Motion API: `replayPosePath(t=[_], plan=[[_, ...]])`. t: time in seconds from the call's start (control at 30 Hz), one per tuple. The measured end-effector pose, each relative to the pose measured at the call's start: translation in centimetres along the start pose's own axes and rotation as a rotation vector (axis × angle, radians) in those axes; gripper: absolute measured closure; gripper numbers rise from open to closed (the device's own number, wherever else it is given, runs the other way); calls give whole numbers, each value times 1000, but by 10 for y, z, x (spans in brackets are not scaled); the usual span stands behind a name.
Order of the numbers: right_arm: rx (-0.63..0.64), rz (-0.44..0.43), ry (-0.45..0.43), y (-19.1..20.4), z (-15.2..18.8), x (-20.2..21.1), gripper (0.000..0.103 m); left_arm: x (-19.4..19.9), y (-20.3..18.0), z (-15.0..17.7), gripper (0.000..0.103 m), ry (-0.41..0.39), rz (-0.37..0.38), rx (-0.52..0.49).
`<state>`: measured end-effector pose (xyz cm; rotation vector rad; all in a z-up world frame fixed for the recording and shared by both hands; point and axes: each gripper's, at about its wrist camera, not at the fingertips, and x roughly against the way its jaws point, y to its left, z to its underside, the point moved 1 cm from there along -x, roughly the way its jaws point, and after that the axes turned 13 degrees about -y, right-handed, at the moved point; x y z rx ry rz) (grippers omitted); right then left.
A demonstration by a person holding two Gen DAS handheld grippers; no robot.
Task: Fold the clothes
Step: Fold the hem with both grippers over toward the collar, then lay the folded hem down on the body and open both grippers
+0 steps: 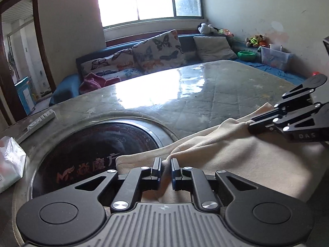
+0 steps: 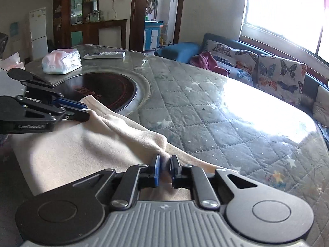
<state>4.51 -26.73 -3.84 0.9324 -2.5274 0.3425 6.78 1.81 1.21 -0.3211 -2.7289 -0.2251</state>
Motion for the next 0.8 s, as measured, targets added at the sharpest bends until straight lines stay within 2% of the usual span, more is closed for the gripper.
replayPosePath(t=[0.17, 0.27, 0.4, 0.53, 0.6, 0.7, 0.8], plan=[[-61, -41, -38, -6, -14, 18, 91, 7, 5, -6, 87, -24, -1, 40], [-77, -65, -52, -3, -21, 15, 90, 16, 5, -13, 87, -46, 17, 68], [-2, 39, -108, 1, -33, 16, 91, 24, -3, -17, 87, -56, 43, 63], [-55, -19, -87, -1, -33, 18, 90, 22, -13, -19, 87, -52, 75, 54], [-30, -40, -73, 6, -29, 18, 90, 19, -17, -18, 87, -49, 76, 50], [-49, -69, -36, 12, -20, 11, 90, 10, -17, -16, 87, -26, 99, 83], [-51, -42, -12, 14, -11, 0, 91, -1, -16, -15, 87, 1, 89, 97]])
